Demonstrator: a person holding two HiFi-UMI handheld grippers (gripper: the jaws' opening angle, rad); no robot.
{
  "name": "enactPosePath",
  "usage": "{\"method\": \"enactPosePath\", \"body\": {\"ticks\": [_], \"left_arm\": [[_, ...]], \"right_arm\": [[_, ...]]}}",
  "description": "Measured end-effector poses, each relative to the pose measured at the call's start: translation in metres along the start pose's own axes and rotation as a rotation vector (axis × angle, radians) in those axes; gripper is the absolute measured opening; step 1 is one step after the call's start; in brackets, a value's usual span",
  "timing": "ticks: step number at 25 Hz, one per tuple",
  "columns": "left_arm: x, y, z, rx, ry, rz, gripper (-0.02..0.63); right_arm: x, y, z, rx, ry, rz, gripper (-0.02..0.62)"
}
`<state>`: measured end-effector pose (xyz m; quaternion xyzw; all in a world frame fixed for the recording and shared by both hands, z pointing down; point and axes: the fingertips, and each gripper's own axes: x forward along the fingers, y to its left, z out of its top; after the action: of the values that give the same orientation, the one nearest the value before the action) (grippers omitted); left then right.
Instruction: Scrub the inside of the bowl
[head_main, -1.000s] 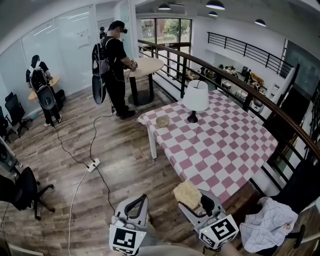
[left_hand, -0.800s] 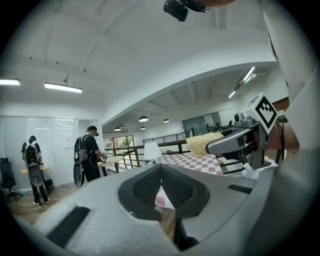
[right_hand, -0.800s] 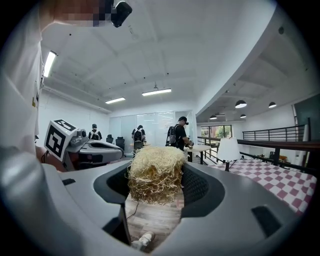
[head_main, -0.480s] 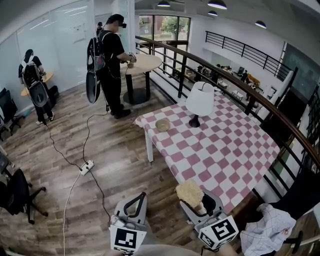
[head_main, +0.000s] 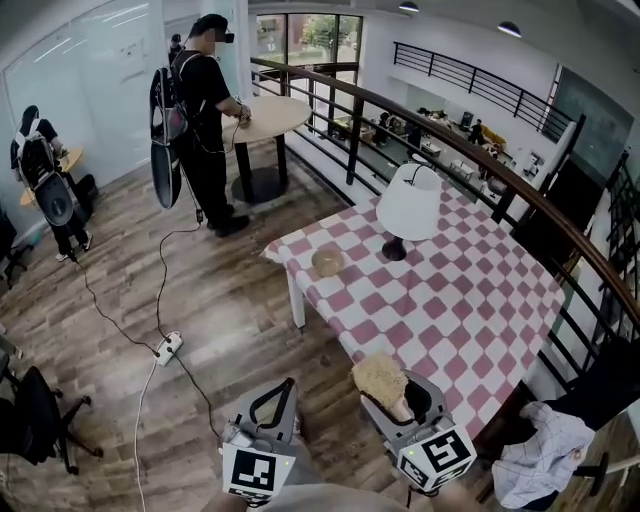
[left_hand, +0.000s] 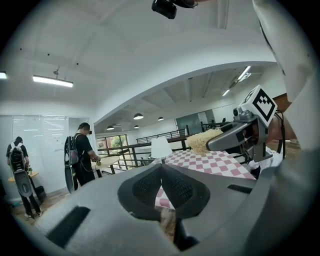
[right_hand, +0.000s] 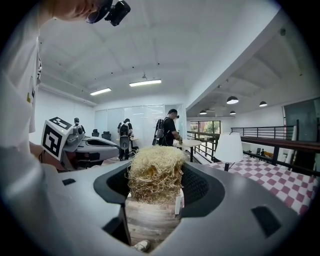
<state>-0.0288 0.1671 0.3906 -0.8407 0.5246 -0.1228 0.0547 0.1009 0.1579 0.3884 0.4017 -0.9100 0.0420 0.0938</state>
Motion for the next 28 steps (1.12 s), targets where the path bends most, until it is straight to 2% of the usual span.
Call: {"method": "enactPosePath", "body": {"ticks": [5,11,13,16,22,28], "left_arm": [[0.037,0.049,0.002,0.016,-0.004,-0.049,0.015],[0.081,0.106,-0.002,-0.046,0.018,-0.102,0.015],[0.096,0.121,-0.005,-0.028,0.018,-0.128,0.015],[0.115,0.141,-0.006,0.007,0.004,-0.160,0.015],[0.140,0.178,0.000,-0.006,-0.001,-0.183,0.015],[0.157,0.194,0.001,-0.029,0.012,-0.184,0.015]], "right_arm": [[0.051,-0.016,0.021,-0.001,0.015,-0.039,0.268],[0.116,-0.033,0.043,0.000,0.023,-0.089,0.268],[0.136,-0.037,0.049,0.002,0.026,-0.104,0.268],[0.163,-0.044,0.059,-0.002,0.022,-0.124,0.268],[0.202,-0.053,0.078,-0.009,0.006,-0.157,0.268],[0.220,-0.063,0.084,-0.041,0.013,-0.162,0.268]]}}
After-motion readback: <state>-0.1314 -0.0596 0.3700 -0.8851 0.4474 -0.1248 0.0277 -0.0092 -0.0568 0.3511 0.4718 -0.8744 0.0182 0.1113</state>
